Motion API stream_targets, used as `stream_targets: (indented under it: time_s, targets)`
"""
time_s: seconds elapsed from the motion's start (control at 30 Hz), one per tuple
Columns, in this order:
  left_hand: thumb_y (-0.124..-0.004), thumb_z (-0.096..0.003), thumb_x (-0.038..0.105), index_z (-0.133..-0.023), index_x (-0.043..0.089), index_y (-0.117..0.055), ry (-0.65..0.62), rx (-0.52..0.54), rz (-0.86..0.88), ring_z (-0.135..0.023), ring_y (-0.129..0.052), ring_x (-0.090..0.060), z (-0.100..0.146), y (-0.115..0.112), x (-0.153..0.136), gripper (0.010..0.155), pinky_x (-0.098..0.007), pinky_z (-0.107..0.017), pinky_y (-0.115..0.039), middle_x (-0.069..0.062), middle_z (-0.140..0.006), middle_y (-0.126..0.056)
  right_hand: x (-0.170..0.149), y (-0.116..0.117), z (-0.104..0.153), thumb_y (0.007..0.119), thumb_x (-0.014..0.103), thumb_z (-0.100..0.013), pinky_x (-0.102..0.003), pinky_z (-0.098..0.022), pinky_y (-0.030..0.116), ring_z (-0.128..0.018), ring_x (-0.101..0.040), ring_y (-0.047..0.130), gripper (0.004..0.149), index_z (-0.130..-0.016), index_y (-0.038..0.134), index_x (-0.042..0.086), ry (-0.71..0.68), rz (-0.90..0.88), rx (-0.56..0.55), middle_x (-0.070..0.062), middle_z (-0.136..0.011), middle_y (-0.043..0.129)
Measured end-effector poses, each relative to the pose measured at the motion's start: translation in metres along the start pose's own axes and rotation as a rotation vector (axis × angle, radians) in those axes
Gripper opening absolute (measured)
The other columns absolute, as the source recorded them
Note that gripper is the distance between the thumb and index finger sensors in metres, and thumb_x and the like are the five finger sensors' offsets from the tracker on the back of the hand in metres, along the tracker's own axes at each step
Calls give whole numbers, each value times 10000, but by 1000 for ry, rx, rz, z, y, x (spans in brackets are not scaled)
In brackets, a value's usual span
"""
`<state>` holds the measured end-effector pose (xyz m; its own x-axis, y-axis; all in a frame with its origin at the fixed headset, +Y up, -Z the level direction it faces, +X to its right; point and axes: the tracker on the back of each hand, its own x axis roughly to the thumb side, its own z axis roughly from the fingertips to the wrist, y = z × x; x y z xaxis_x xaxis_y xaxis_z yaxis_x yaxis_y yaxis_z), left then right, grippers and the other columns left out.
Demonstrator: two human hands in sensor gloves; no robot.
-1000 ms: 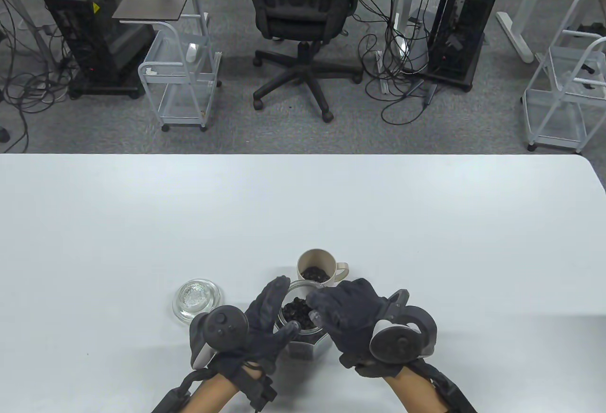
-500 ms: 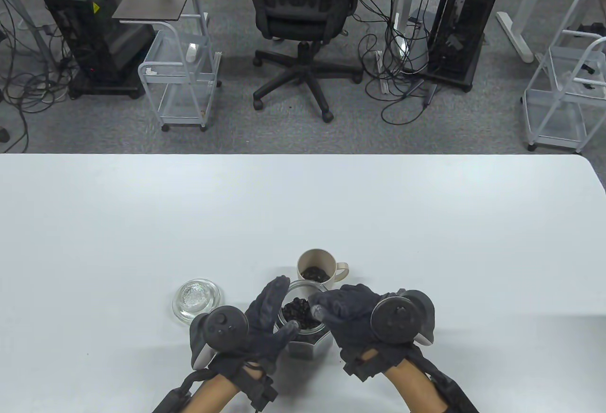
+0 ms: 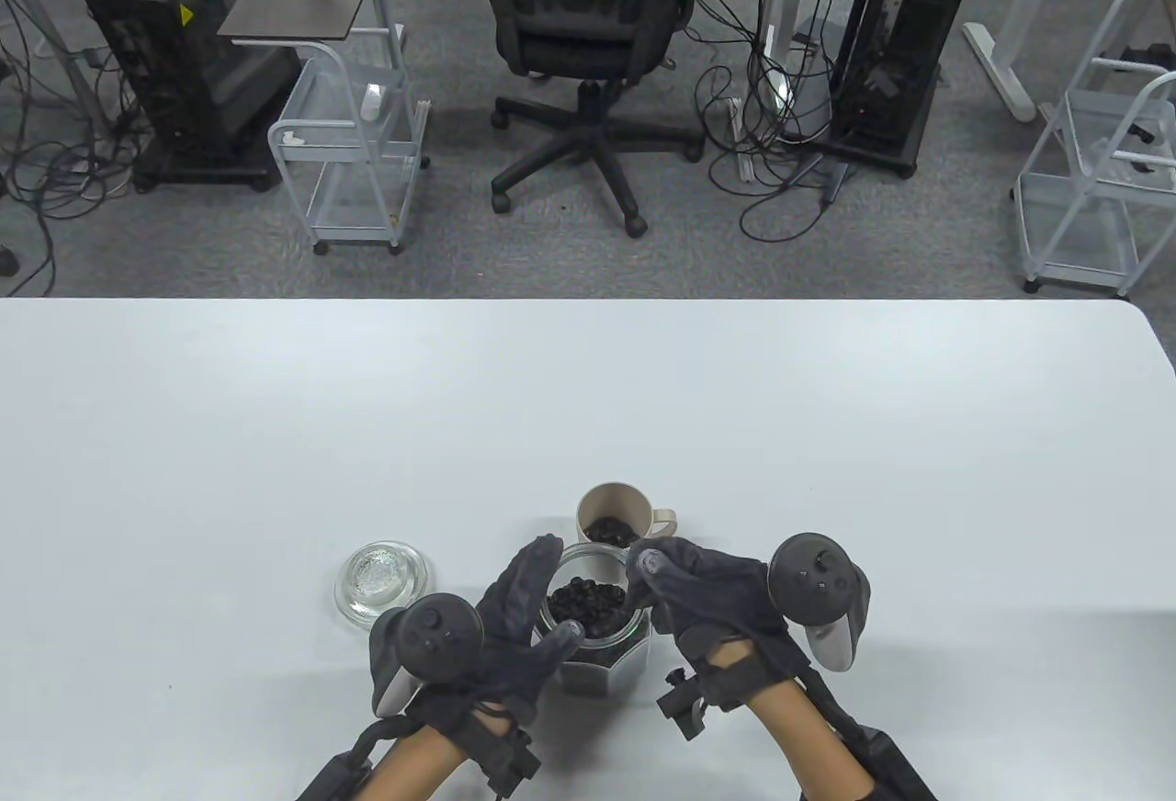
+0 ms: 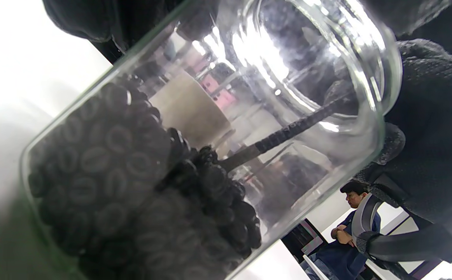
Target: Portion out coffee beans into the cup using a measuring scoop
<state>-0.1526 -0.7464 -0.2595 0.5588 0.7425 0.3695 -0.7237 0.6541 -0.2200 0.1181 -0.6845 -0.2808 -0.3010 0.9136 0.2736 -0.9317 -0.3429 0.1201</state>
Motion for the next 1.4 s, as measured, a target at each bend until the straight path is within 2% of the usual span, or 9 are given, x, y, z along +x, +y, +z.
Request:
stream_targets:
  time_s: [0.53, 0.93, 1.4]
  targets:
    - [-573, -432, 722, -1123, 228, -246, 1, -4, 3, -1032, -585, -562, 0, 0, 0, 911, -686, -688, -537, -202, -1178, -385, -39, -16, 1, 761, 320, -516, -525, -296, 808, -259, -361, 1023, 378, -768, 868, 58, 283, -307, -110, -250, -573, 965]
    - [-574, -431, 722, -1123, 228, -245, 2, -6, 6, -1031, -583, -566, 0, 0, 0, 912, -688, -687, -536, -204, -1178, -383, -55, -30, 4, 751, 321, -523, -527, -323, 790, -291, -362, 1003, 371, -779, 853, 72, 396, -457, -184, -243, -597, 946]
    - [-576, -431, 720, -1123, 226, -247, 2, -6, 7, -1030, -584, -565, 0, 0, -1, 912, -688, -686, -536, -206, -1176, -385, -72, -43, 4, 746, 324, -525, -522, -333, 788, -302, -356, 999, 369, -783, 848, 81, 453, -563, -206, -237, -605, 941]
